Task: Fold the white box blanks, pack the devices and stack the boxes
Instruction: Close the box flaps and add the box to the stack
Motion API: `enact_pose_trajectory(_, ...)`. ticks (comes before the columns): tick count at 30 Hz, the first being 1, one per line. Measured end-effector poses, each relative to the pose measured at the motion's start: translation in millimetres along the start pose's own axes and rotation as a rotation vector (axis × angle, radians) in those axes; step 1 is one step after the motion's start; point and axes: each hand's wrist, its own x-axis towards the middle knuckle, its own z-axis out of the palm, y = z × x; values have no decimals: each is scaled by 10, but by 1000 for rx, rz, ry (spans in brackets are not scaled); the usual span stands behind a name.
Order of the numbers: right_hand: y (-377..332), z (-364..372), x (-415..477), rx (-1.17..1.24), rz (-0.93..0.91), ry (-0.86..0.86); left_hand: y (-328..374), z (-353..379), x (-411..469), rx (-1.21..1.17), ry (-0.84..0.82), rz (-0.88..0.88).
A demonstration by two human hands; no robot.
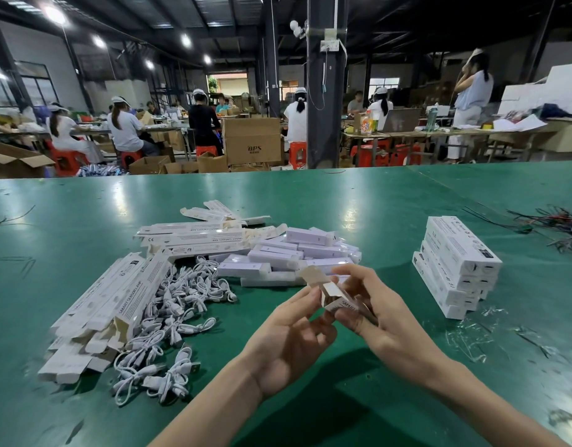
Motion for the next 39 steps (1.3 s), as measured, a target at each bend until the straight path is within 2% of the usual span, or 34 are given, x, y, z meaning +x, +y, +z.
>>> enact_pose_trajectory(4,-1,-33,23,187,37,18,-4,23,-3,-7,8,-47)
enact_pose_trajectory(9,-42,-13,37,274,13,38,-31,32,-4,-14,-44,-42)
enact_pose_trajectory(16,-51,23,18,138,-21,-6,8,133,-44,89,-46,55)
enact_pose_trajectory(23,-33,-8,31,128,-29,2,-3,116,-34,-20,63,98)
enact_pose_trajectory(25,-33,-17,37,125,-29,9,-10,113,-35,-17,51,130)
enact_pose_trajectory(28,-42,-20,37,136,-32,11,11,136,-59,157,13,183)
enact_pose_trajectory(30,-45,-15,35,131,-32,7,29,157,-77,266,47,232)
enact_pose_trajectory(33,-46,-4,29,99,-32,-4,39,161,-90,425,142,399)
enact_pose_trajectory(36,-49,1,14,167,-3,17,17,157,-99,667,158,607)
enact_pose_trajectory(39,-50,-9,-1,199,6,23,-14,150,-114,756,196,720)
